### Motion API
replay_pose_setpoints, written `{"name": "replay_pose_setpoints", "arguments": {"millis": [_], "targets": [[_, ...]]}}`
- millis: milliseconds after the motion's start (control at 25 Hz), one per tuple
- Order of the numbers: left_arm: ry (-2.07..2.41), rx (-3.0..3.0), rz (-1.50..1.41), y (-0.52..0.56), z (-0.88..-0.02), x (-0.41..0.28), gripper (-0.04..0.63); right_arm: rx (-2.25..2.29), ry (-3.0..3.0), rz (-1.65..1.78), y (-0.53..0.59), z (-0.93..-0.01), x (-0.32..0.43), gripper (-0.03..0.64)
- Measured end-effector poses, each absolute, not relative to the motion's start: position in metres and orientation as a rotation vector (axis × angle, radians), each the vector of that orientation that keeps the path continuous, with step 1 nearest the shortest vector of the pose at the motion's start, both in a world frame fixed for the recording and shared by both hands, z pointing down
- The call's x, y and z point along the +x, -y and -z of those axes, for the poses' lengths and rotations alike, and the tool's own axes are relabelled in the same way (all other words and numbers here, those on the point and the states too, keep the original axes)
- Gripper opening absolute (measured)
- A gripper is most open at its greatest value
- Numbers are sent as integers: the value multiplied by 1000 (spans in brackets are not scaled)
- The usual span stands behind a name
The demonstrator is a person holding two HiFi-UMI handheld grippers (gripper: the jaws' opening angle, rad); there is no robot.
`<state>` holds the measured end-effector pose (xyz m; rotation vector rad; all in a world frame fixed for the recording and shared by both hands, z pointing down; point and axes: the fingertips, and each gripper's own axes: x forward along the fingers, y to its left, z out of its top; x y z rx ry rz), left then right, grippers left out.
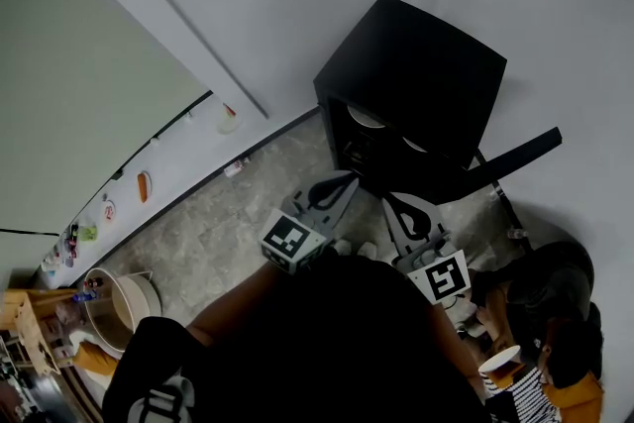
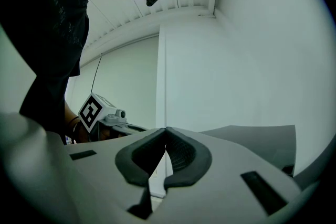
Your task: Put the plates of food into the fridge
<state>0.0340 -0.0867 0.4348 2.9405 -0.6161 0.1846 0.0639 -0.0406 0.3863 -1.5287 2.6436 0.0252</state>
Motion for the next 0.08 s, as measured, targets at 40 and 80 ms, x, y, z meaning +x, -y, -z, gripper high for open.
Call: {"name": "replay_pose_setpoints", "arguments": {"millis": [40,80], "targets": [[611,2942,-184,87,-433,36,23,-1529,-2642,-28,41,-386,65,26],[606,2944,-185,87,-432,37,23,-1530,-2641,-29,42,-386,66,26]]}}
